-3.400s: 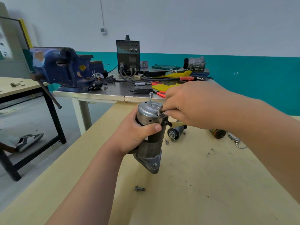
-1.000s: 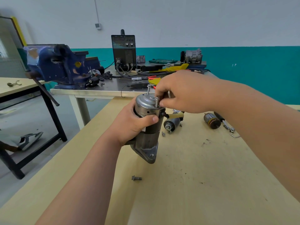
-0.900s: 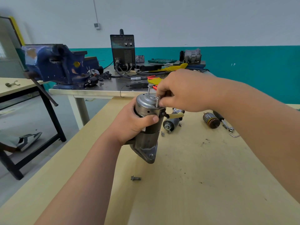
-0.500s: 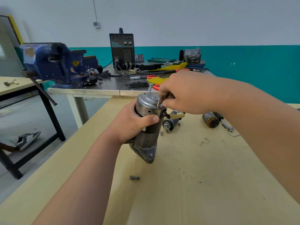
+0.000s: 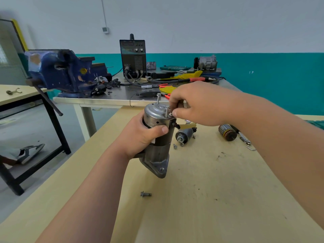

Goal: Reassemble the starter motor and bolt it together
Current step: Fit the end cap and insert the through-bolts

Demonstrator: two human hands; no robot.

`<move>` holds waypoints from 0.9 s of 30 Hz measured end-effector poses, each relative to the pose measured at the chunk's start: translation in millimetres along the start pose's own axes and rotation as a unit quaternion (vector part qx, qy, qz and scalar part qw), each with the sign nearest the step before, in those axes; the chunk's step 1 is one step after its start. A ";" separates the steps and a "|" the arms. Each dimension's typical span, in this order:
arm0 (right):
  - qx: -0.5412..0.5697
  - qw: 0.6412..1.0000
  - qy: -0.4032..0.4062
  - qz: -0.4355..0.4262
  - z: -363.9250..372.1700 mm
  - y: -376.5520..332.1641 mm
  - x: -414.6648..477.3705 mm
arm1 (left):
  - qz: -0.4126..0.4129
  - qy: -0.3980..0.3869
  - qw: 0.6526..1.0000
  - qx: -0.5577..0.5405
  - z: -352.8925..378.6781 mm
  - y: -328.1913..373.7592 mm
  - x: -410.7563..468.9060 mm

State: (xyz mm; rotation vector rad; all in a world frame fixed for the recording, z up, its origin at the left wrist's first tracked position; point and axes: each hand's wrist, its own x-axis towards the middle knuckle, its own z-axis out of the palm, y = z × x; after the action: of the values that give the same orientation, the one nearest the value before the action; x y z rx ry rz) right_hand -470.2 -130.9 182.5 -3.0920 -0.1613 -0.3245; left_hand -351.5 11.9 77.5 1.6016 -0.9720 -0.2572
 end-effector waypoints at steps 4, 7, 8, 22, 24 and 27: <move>0.019 1.000 0.011 -0.012 -0.5 -0.7 3.1 | -0.002 0.001 1.000 -0.009 -1.8 -2.2 -0.2; -0.022 0.999 0.011 -0.020 -1.0 -1.7 7.2 | -0.002 0.000 1.000 -0.002 -1.7 -2.8 0.6; -0.031 0.999 0.008 -0.020 -1.6 -1.6 7.6 | -0.002 0.000 1.000 -0.001 -1.6 -2.9 1.0; 0.001 1.000 0.002 -0.010 -3.0 -1.2 12.2 | 0.005 -0.003 1.000 -0.003 -2.3 -3.2 1.5; -0.005 1.000 0.006 -0.007 -0.2 -1.1 10.8 | 0.006 -0.003 1.000 -0.005 -1.9 -2.8 1.0; 0.010 1.000 0.010 0.002 4.1 0.9 8.0 | 0.008 -0.006 1.000 -0.002 -0.4 -1.7 0.6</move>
State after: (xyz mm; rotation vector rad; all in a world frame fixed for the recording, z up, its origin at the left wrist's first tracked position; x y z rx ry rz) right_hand -461.5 -130.8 180.2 -3.0672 -0.1572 -0.3512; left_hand -350.1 11.8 76.3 1.5889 -0.9923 -0.2580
